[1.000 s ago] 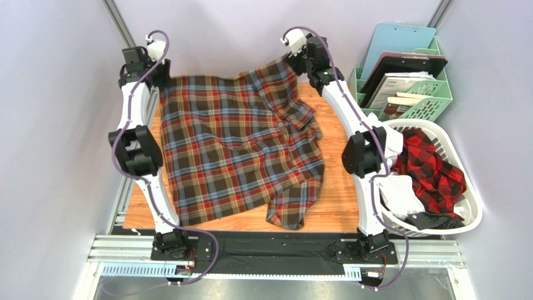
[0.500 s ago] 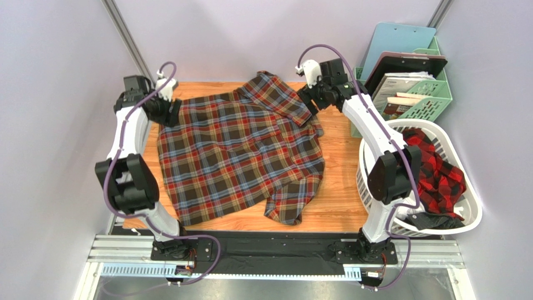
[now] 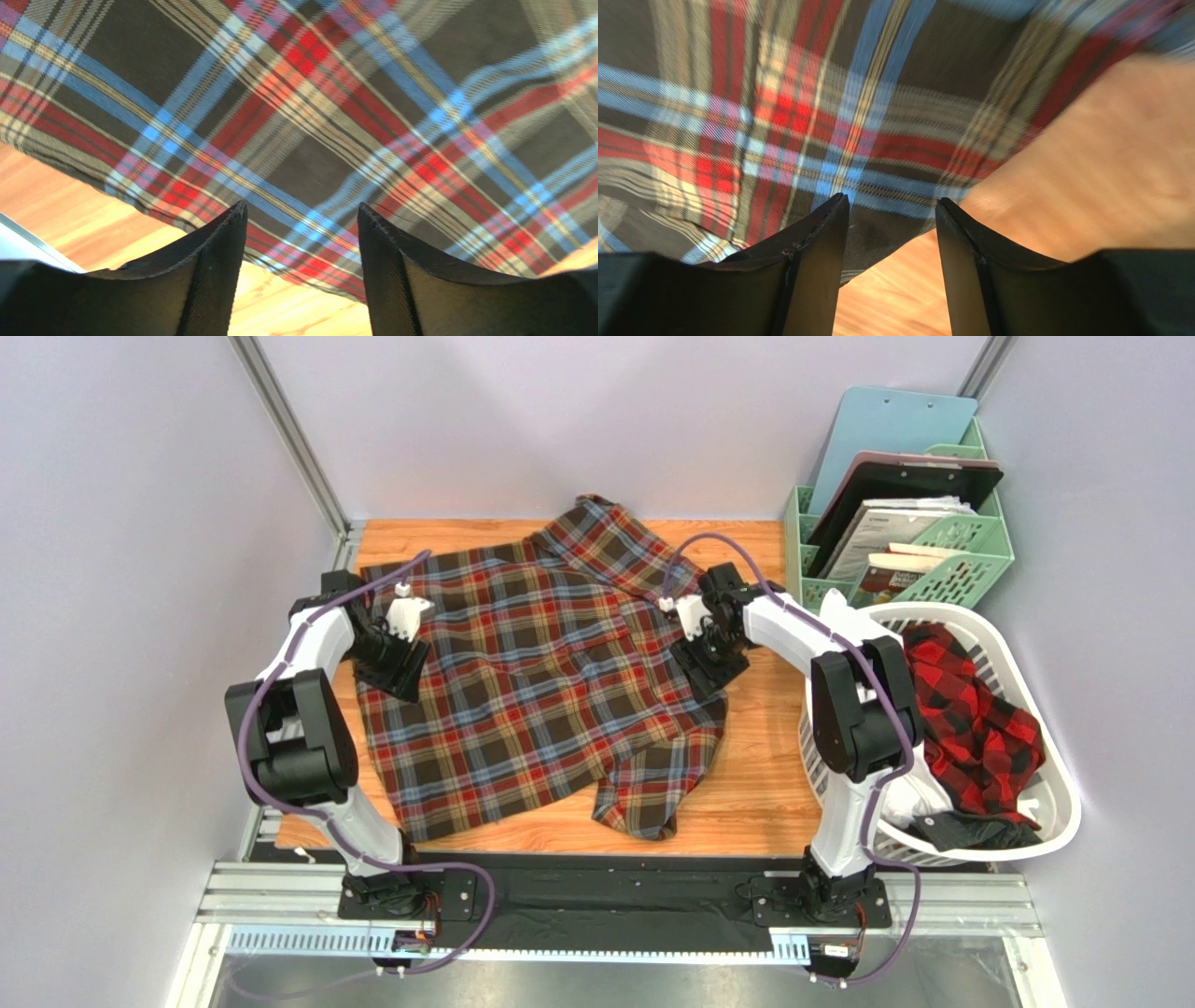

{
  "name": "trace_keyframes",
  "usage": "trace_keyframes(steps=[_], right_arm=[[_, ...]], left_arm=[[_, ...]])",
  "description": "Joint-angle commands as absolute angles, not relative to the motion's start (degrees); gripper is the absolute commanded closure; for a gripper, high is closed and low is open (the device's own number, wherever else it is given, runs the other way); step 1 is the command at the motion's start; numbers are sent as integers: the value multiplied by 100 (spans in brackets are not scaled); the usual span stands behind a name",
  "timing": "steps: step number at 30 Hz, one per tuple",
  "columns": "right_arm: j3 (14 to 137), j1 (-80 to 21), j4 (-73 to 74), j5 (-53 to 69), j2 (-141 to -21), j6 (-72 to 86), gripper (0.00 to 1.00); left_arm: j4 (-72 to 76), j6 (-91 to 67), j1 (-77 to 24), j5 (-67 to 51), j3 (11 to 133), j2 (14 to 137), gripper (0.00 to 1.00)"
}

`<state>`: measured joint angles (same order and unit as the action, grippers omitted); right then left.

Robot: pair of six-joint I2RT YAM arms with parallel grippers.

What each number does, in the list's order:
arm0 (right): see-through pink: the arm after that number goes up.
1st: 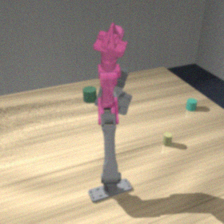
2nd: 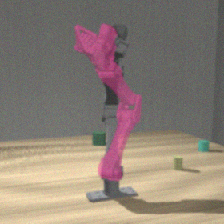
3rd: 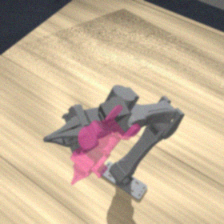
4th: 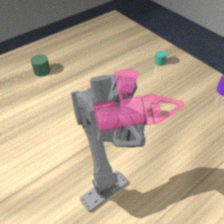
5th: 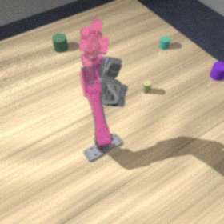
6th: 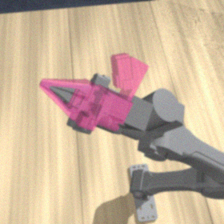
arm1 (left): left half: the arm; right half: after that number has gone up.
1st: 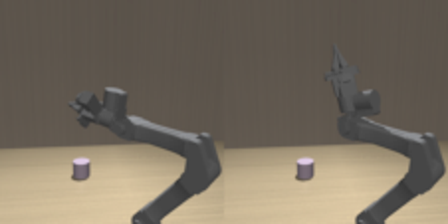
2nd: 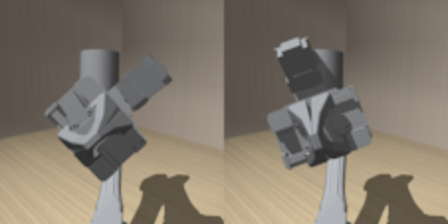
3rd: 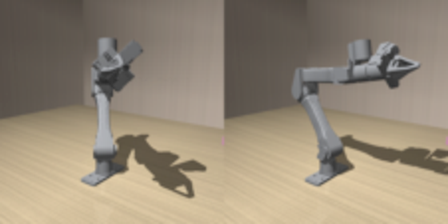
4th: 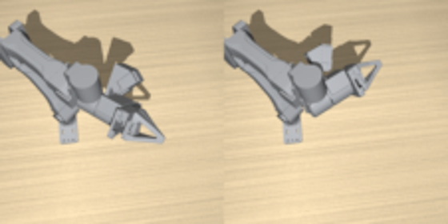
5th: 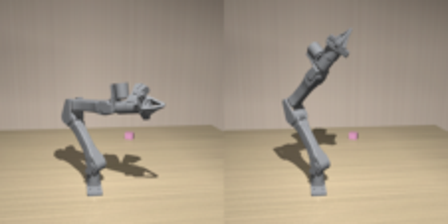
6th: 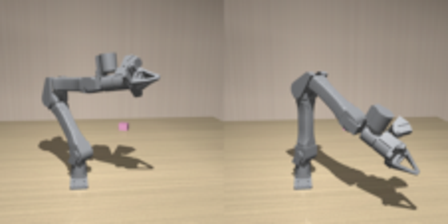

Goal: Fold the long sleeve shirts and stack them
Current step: Flatten the shirt out

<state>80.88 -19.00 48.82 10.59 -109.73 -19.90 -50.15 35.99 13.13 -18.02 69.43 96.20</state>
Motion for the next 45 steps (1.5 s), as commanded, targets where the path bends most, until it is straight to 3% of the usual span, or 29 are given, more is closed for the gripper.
trace_keyframes(steps=[1,7,20,23,28,34,39,45], right_arm=[[7709,-1925,4947,1230,-11047,-1881,48],[7085,-1977,5220,1336,-10916,-2021,51],[6064,-2347,5809,1661,-9844,-2004,54],[6450,-2277,5976,1853,-9537,-1925,51],[7232,-1900,5661,1724,-9123,-1442,41],[8585,-1144,5247,1406,-9939,-740,30],[9455,-774,4906,1450,-10747,-221,25],[9685,-773,4544,1660,-11319,-35,29]], left_arm=[[-5045,3788,1274,-1390,7452,10202,39],[-5098,3735,1222,-1126,8243,11091,45],[-5159,3691,888,-1185,9430,11962,48],[-5361,3560,888,-1660,9554,11796,48],[-5414,3857,888,-1689,8466,10645,44],[-5019,4025,879,-1328,7427,10151,37],[-4966,4026,896,-1100,7925,10940,37],[-5203,3973,870,-941,8920,11724,40]])
